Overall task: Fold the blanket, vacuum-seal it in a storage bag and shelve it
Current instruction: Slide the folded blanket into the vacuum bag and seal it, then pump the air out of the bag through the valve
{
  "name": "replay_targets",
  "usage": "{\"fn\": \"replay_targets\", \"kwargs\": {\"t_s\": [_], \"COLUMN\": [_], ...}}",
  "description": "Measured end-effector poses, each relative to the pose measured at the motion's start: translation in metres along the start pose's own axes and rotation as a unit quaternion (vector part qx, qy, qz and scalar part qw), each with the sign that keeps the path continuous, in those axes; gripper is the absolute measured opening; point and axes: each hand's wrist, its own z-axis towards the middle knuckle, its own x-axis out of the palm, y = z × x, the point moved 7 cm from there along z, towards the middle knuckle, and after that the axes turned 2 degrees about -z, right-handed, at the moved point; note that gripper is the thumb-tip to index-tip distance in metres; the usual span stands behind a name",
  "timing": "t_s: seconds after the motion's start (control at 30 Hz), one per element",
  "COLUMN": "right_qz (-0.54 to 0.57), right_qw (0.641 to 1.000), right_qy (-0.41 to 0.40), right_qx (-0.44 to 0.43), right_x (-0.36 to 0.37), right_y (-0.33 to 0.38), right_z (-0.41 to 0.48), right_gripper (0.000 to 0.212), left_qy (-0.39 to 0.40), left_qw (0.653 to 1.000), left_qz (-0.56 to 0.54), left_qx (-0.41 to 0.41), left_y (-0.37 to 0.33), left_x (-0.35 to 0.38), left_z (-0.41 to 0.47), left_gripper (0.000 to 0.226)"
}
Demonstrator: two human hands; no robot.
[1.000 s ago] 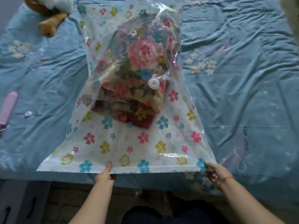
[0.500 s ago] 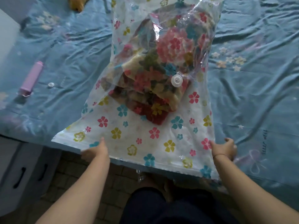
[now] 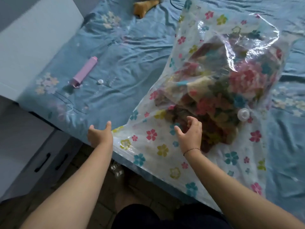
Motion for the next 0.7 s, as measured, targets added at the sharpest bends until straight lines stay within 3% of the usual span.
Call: {"fn": "replay_targets", "kwargs": {"t_s": [0.2,0.47,0.7], "right_qz": [-0.017,0.034,0.07], "right_qw": [0.996,0.985,0.986], "right_qy": [0.055,0.17,0.153], "right_qx": [-0.064,-0.023,0.01], "right_x": [0.144,0.367,0.443], "right_y": [0.117,0.239,0.258], "right_z": [0.013,0.044,0.075], "right_gripper": [0.055,0.054,0.052], "left_qy": [0.031,0.064,0.145], "left_qw": [0.999,0.996,0.969], "left_qz": [-0.04,0.025,0.091], "left_qx": [-0.001,0.056,0.179], "left_y": [-0.017,-0.072,-0.113], "left_x": [-0.006,0.008,0.068], "left_z": [0.137,0.323,0.423], "left_gripper": [0.072,0.067,0.061]}}
